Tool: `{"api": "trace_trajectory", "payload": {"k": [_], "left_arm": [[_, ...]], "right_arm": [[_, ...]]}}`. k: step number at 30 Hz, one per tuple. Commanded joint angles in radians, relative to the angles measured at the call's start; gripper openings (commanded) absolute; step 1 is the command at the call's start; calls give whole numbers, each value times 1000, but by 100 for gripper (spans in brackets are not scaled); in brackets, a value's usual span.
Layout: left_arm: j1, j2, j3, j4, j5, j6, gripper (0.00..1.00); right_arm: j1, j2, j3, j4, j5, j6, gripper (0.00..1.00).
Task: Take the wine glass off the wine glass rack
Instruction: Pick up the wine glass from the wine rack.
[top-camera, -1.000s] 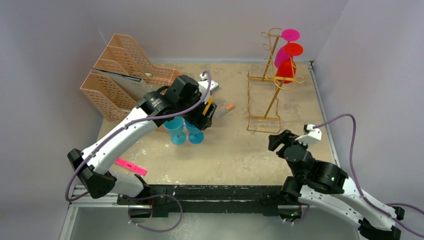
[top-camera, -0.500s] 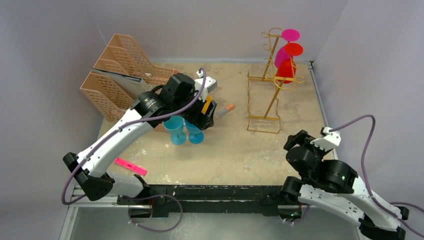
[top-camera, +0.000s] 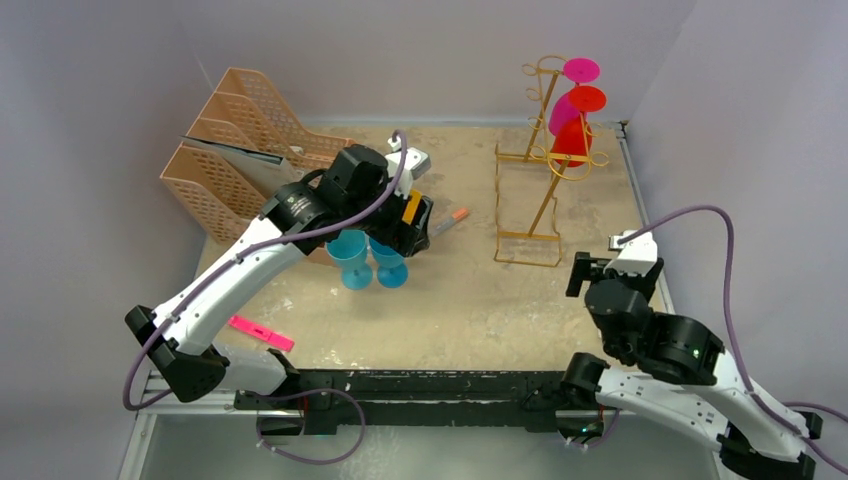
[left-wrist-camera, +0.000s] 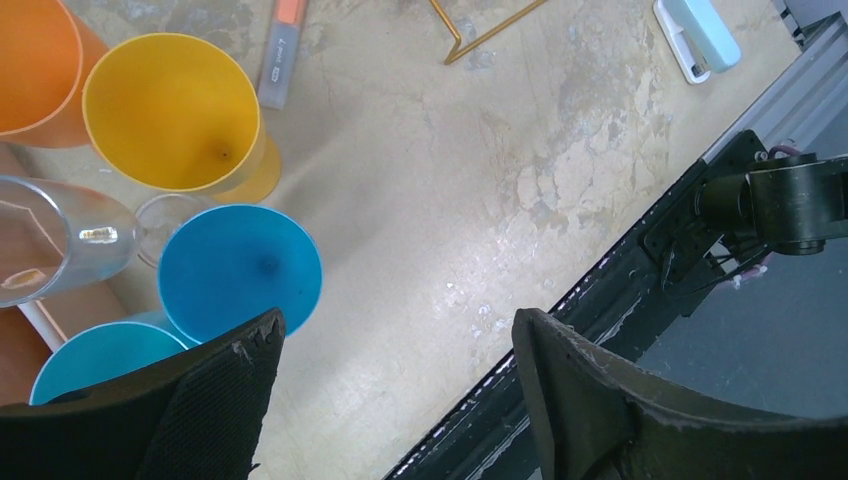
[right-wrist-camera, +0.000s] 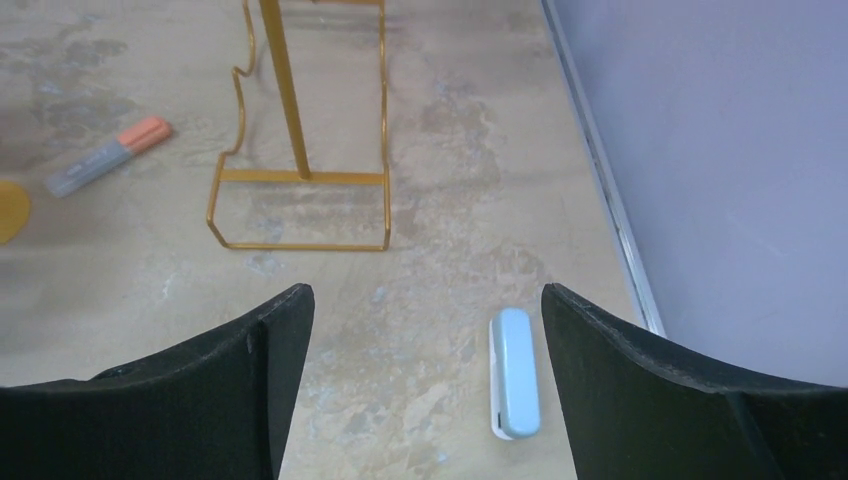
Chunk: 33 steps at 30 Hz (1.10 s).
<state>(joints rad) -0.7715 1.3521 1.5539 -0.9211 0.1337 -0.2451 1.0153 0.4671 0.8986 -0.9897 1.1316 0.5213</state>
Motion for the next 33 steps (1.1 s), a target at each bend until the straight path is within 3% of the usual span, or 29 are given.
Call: {"api": "trace_trajectory", "payload": {"k": [1,9,12,18,28,33], "left_arm": [[15,-59,10,61,-18,-22,84],[45,-62,21,68,11,-14,86],[55,-62,28,56,15,-11,86],[71,-53,43,53,38,-6,87],[79,-47,38,71,115,-4,87],[80,-51,37,67,116,-2,87]], "right_arm": [[5,-20,56,174,-44,-299,87],[-20,217,159,175,-92,-367,94],[-143,230,187,239,-245,-386,94],[-493,441,423,114,-651,-357,95],[-632,667,703,118,-880,-374,96],[-740,836,960,65,-951,-352,96]]}}
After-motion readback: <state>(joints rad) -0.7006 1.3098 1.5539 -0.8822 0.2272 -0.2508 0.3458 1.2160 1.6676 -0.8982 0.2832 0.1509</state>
